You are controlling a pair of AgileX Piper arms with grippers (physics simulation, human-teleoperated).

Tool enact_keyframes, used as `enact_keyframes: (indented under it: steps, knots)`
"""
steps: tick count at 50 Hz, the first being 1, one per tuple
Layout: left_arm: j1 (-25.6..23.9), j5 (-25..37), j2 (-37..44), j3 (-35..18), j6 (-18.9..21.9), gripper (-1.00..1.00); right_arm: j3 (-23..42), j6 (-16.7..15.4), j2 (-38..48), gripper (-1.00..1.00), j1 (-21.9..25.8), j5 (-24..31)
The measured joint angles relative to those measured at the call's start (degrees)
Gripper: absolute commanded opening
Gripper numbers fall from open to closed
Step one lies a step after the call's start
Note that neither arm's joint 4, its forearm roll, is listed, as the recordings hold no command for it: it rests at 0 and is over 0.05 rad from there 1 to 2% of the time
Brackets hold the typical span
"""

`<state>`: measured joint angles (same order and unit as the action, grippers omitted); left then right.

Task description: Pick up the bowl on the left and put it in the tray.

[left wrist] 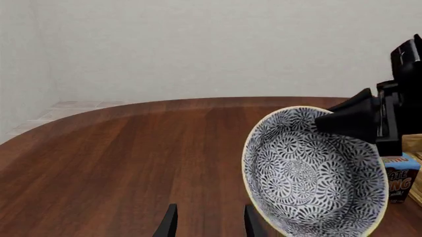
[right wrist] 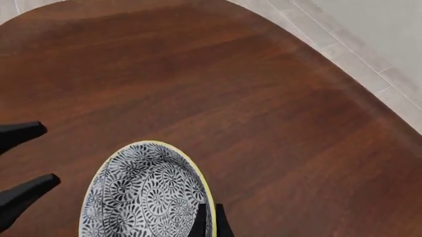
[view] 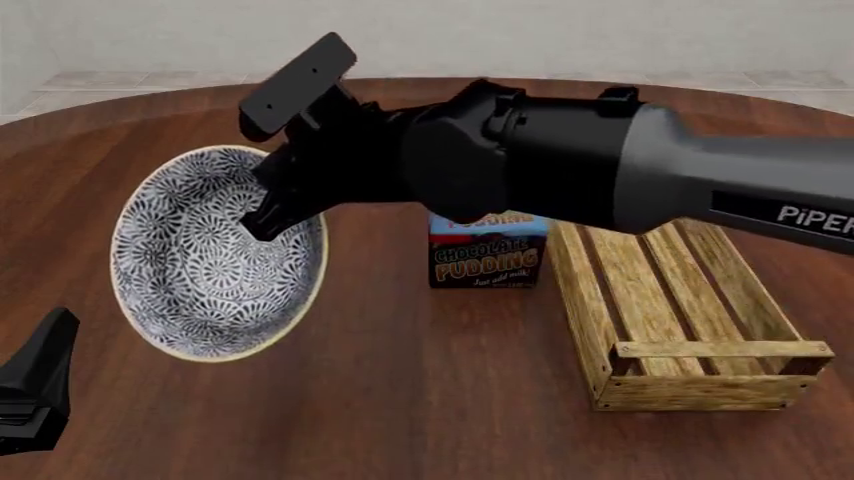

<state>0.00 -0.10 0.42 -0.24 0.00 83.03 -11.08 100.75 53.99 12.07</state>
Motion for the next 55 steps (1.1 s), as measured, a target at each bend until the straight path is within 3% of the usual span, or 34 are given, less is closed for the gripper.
enact_keyframes:
  steps: [34, 55]
  knots:
    - [0.00, 0.00, 0.00, 0.00, 0.00, 1.00, -3.31, -0.89, -8.08, -1.00, -2.03, -0.69]
    - [0.00, 0.00, 0.00, 0.00, 0.00, 1.00, -3.50, 0.54, -11.88, -1.00, -3.29, 0.04]
